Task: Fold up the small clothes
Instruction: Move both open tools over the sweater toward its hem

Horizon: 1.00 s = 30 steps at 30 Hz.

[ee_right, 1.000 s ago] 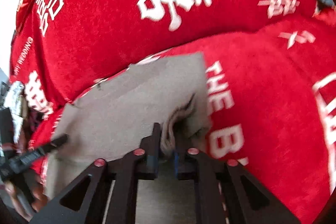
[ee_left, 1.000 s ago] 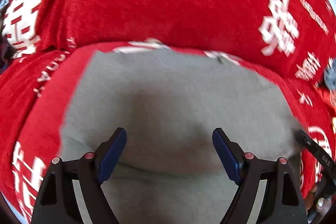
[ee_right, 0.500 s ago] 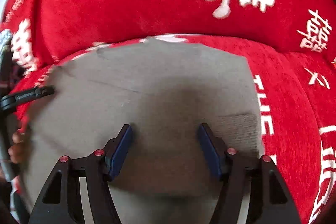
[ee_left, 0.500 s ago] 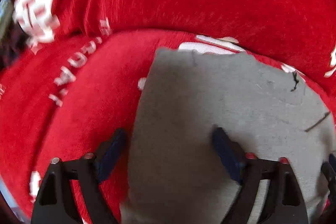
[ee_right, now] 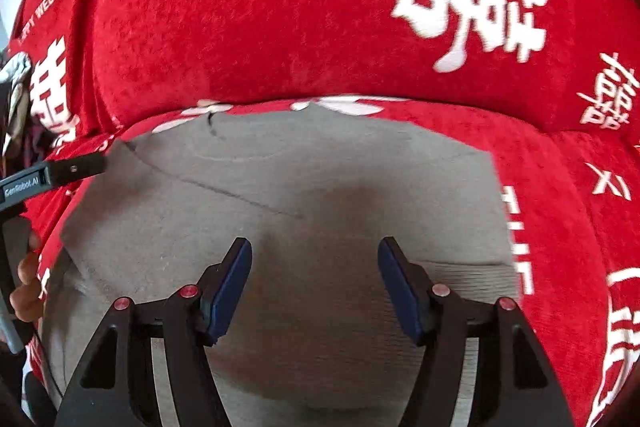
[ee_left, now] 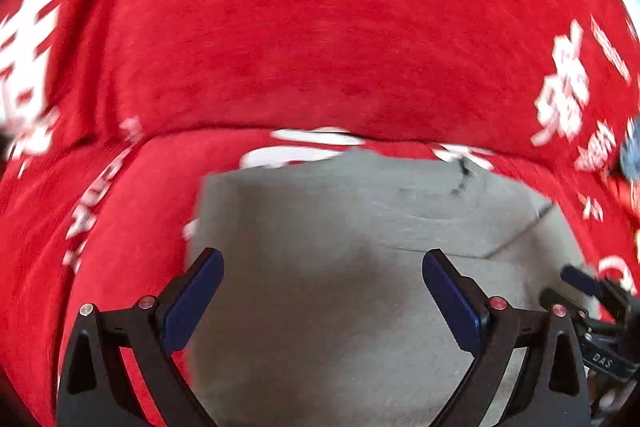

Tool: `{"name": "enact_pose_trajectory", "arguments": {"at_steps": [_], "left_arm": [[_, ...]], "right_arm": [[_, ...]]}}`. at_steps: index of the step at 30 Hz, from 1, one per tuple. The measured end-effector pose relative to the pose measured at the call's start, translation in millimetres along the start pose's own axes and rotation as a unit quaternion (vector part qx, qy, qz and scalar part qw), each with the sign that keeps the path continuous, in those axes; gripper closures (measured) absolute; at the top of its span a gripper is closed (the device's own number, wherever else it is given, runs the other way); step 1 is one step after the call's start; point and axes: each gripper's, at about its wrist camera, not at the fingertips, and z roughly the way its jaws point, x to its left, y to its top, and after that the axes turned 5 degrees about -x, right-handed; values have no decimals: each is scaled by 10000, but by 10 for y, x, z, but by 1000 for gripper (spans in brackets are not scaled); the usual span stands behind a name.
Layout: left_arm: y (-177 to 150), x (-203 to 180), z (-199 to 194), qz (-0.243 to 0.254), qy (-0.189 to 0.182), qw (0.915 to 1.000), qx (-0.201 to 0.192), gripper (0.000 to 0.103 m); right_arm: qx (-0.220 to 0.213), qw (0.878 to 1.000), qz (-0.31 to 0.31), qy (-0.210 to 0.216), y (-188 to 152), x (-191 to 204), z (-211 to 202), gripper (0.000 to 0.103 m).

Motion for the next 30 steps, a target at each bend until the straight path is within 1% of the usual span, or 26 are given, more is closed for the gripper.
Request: {"name": "enact_pose_trajectory", "arguments": {"at_steps": [1,2,4,5,7,8,9,11,12,14,16,17,18,19,20,21,23,24,25,26,27,28,29,30], "left_arm": [[11,34,135,-1,58,9999,143,3],[12,78,215,-66,118,9996,262,3],[13,435,580,-474,549,9943,777,3],[51,543,609,-620,642,9934,715,2],[115,699,593,-1001,376,9913,771,2],[150,745,557,-1064,352,9908,755,2],[174,778,490,-1071,429,9909,698,2],[162,789,354,-1072,498,9914,571,2],[129,732,220,-1045,482,9923,467,2],[14,568,16,-898,475,9944,290,2],[-218,186,-175,-422,436,9980,202,2],[-279,59,-196,-290,449,9984,166,2],[-435,-173,-279,-25,411,9991,91,2],[-509,-275,-319,99,405,9991,59,2],[-611,-404,-348,273,475,9985,13,2],[-737,-504,-374,393,622,9973,3,2],[-909,-558,-381,463,782,9958,103,1],[-1026,-568,-413,475,869,9951,74,1],[-1129,-574,-465,498,924,9944,102,1],[-1180,-586,-516,503,934,9943,136,1],[-1278,-567,-609,439,908,9949,85,1],[-1348,-548,-665,395,884,9953,95,1],[-1437,-528,-737,352,842,9958,127,1],[-1536,-498,-829,282,823,9961,126,1]], "right_arm": [[70,10000,10,-61,-26,-17,53,34],[47,10000,20,-73,-53,-59,70,34],[-57,10000,1,-53,-78,-107,44,34],[-69,10000,-7,-36,-86,-130,42,34],[-103,9999,28,23,-90,-191,37,34],[-110,9999,75,51,-85,-208,33,34],[-110,9999,103,39,-79,-214,17,34],[-136,9997,198,-105,-75,-195,-48,34],[-194,9994,263,-105,-90,-181,-109,34],[-271,9991,323,60,-142,-142,-200,34],[-202,9994,269,55,-228,-76,-245,34],[-166,9996,222,56,-273,-41,-253,34],[-146,9998,150,37,-325,0,-266,34],[-144,9999,45,-40,-377,45,-290,34],[-158,9998,-46,-106,-416,75,-323,34],[-179,9995,-172,-178,-453,111,-353,33],[-253,9978,-466,-393,-540,174,-444,33],[-264,9975,-504,-425,-588,182,-512,31],[-208,9977,-496,-415,-643,174,-569,28],[-72,9979,-516,-384,-737,165,-609,23],[73,9977,-578,-356,-854,160,-625,23],[91,9974,-634,-331,-945,162,-649,23],[-147,9969,-711,-304,-1064,161,-749,23],[-211,9962,-788,-306,-1196,152,-835,21]]}}
